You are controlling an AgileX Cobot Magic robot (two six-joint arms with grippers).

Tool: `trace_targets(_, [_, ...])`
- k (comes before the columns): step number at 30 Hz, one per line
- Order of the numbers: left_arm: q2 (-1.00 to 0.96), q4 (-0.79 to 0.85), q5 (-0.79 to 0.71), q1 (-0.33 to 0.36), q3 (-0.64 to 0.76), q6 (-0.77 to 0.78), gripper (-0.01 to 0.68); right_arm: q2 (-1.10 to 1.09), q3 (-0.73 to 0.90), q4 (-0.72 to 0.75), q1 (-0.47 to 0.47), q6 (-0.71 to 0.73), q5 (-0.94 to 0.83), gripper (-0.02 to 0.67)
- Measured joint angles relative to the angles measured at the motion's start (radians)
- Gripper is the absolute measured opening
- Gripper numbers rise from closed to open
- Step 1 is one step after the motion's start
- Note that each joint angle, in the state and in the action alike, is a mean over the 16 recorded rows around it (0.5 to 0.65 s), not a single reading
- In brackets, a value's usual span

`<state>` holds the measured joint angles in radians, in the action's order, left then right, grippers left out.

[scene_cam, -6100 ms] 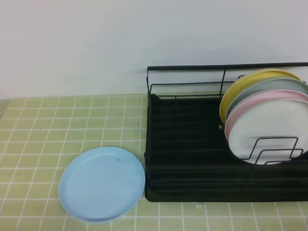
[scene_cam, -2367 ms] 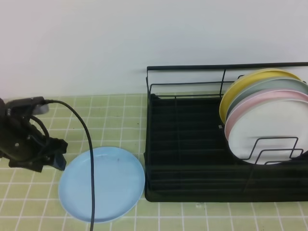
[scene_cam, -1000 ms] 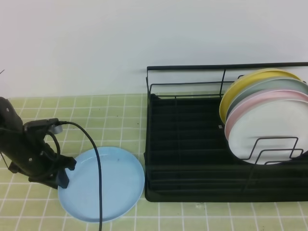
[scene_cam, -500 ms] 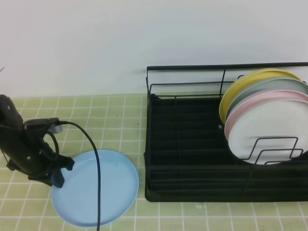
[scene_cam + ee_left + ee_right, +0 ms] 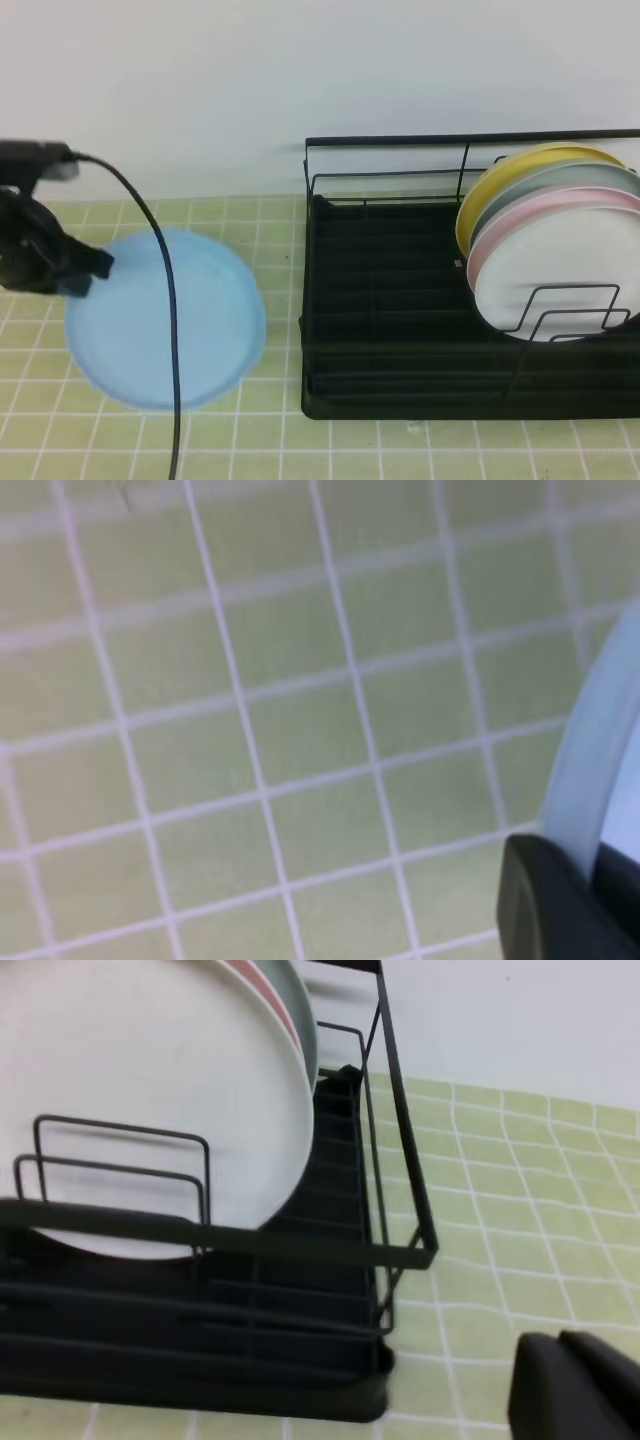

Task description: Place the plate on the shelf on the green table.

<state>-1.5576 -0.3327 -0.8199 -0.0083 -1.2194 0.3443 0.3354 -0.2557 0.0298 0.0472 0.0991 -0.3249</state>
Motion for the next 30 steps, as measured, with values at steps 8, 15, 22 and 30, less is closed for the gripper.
trace_targets(8, [0.221, -0.278, 0.083, -0.081, 0.000, 0.116, 0.002, 0.000, -0.098, -0.344, 0.000, 0.135, -0.062, -0.003])
trace_targets(15, [0.332, -0.516, 0.207, -0.286, 0.000, 0.252, 0.001, 0.000, -0.224, -0.832, 0.000, 0.398, -0.194, 0.023])
trace_targets(22, [0.357, -0.579, 0.377, -0.556, 0.000, 0.306, 0.001, 0.000, -0.288, -1.150, 0.000, 0.599, -0.336, 0.205])
trace_targets(30, [0.357, -0.582, 0.549, -0.780, 0.000, 0.318, 0.001, 0.000, -0.294, -1.243, 0.000, 0.600, -0.367, 0.456])
